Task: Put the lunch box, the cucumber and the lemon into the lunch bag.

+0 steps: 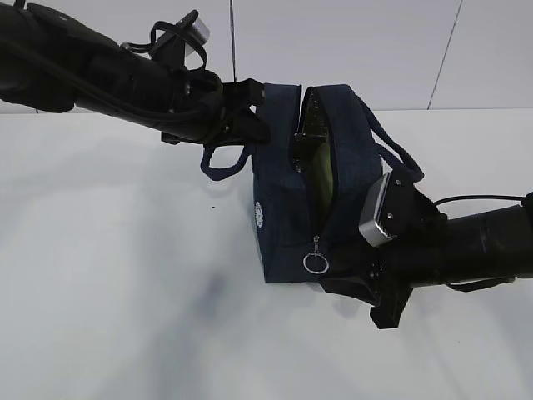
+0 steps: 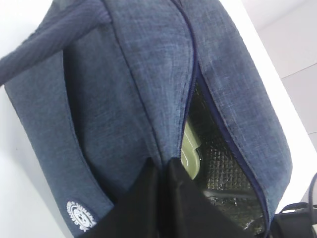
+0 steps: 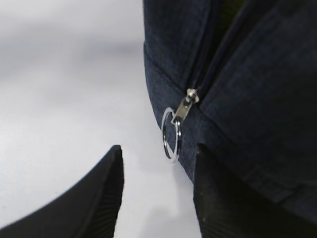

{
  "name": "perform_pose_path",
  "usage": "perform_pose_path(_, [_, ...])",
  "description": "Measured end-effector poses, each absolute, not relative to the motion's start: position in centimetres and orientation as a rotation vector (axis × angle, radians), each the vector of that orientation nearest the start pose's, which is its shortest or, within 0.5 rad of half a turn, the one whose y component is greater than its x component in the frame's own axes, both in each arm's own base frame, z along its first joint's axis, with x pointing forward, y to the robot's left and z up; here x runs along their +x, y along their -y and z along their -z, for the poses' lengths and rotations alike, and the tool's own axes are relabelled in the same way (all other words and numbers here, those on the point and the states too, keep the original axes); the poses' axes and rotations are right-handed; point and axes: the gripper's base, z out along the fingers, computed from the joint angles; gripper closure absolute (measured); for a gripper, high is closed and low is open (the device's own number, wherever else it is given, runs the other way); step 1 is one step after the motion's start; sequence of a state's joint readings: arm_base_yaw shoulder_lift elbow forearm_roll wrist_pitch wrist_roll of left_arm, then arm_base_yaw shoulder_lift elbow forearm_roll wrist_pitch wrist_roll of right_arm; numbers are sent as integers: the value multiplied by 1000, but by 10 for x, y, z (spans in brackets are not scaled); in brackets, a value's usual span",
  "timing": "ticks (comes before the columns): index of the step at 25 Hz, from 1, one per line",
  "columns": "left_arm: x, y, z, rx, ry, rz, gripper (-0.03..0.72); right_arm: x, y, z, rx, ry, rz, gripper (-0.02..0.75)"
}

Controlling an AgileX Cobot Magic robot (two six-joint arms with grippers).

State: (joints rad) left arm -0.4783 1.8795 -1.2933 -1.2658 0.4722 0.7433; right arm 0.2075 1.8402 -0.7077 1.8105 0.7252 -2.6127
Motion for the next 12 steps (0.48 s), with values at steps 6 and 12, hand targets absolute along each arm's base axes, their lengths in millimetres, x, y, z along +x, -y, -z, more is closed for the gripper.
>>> perform_pose_path(6, [353, 228, -230, 252, -2331, 1007, 693, 288, -122, -118, -1263, -1854, -603, 384])
perform_pose_path(12, [353, 228, -230, 252, -2331, 1007, 693, 293, -125, -116, -1256, -1835, -636, 384])
